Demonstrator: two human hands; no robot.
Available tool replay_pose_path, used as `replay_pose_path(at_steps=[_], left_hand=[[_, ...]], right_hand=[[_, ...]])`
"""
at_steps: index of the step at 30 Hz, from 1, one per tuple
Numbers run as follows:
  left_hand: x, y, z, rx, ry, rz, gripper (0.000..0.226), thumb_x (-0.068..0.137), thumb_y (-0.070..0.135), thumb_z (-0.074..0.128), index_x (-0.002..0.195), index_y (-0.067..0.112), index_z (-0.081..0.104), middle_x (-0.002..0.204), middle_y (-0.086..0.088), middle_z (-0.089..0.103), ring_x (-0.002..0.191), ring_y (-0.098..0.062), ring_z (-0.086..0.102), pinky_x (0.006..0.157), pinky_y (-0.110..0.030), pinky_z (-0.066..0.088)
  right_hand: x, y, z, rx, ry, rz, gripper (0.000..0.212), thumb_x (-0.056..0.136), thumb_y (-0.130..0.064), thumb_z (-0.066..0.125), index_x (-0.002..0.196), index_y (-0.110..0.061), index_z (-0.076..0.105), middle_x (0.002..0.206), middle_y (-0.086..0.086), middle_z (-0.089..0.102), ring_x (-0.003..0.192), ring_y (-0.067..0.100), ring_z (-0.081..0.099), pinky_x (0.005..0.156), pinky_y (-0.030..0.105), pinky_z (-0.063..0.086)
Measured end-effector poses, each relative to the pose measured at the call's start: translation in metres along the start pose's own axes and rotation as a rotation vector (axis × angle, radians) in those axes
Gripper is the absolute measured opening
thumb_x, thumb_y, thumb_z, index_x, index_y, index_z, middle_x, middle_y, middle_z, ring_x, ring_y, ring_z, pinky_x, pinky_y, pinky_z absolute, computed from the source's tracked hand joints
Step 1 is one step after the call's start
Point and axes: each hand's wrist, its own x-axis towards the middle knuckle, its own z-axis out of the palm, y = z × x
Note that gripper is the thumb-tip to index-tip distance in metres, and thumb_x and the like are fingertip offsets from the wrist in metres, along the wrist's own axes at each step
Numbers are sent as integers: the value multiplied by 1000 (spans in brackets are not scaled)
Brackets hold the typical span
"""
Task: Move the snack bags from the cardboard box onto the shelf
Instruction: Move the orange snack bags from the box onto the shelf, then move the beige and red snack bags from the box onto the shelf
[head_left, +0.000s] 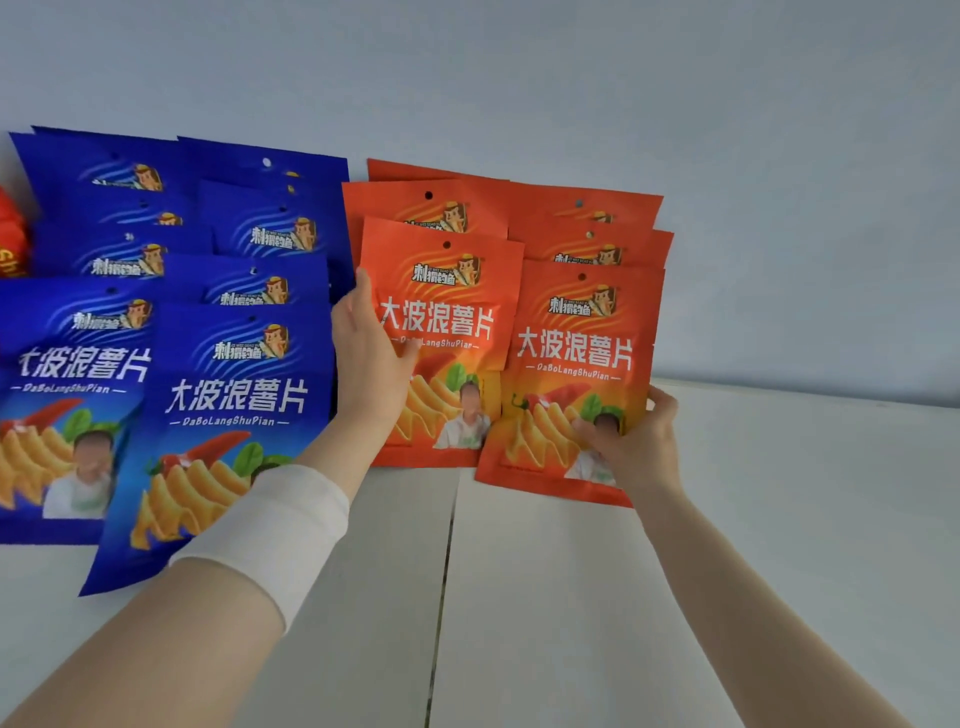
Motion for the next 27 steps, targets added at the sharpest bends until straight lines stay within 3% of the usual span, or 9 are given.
replay_pose_path(at_steps=[4, 8, 11, 14, 18, 23, 27], left_hand=[[-8, 6, 0, 264, 12, 163, 78, 85, 16, 67, 148, 13, 21, 156, -17, 11, 145, -30, 9, 114, -42, 23], [-20, 18, -12, 515, -105, 321, 67, 89, 23, 61, 146, 11, 26, 156, -16, 13, 145, -31, 3, 116, -40, 11], [-44, 33, -33, 649, -192, 416, 53, 94, 21, 53, 142, 12, 34, 152, -13, 26, 143, -29, 18, 115, -40, 17], [-83, 44, -64, 801, -266, 486, 45, 91, 15, 55, 134, 14, 42, 139, -10, 44, 129, -26, 41, 106, -37, 33], [-152, 40, -123, 987, -362, 372, 39, 91, 13, 50, 129, 11, 46, 125, -9, 53, 117, -26, 50, 93, -38, 43], [-244, 16, -214, 1131, -379, 243, 40, 93, 15, 44, 133, 11, 44, 129, -9, 51, 120, -26, 48, 96, -36, 36], [-303, -14, -302, 1231, -392, 122, 36, 93, 15, 43, 129, 12, 46, 129, -8, 52, 121, -26, 47, 98, -36, 35]], right_hand=[[-6, 0, 2, -80, 37, -72, 90, 72, -28, 77, 142, -12, 23, 135, 10, 41, 129, 26, 36, 105, 44, 36], [-16, -10, -4, -242, 38, -82, 95, 79, -36, 65, 147, -8, 5, 145, 17, 23, 138, 32, 15, 113, 42, 16], [-35, -20, -16, -377, 38, -181, 87, 84, -40, 57, 148, -14, 4, 152, 11, 14, 142, 29, 7, 117, 43, 11], [-71, -26, -26, -614, -59, -397, 72, 91, -44, 47, 147, -14, 14, 154, 9, 16, 145, 27, 3, 118, 40, 7], [-146, -27, -23, -804, -222, -705, 63, 95, -39, 44, 146, -11, 20, 153, 11, 23, 145, 29, 7, 117, 41, 9], [-258, -34, 2, -850, -470, -938, 65, 96, -38, 42, 147, -10, 15, 153, 8, 24, 144, 28, 10, 116, 37, 11], [-348, -44, 31, -898, -575, -1148, 61, 97, -38, 38, 147, -12, 15, 153, 7, 24, 144, 28, 14, 114, 39, 16]])
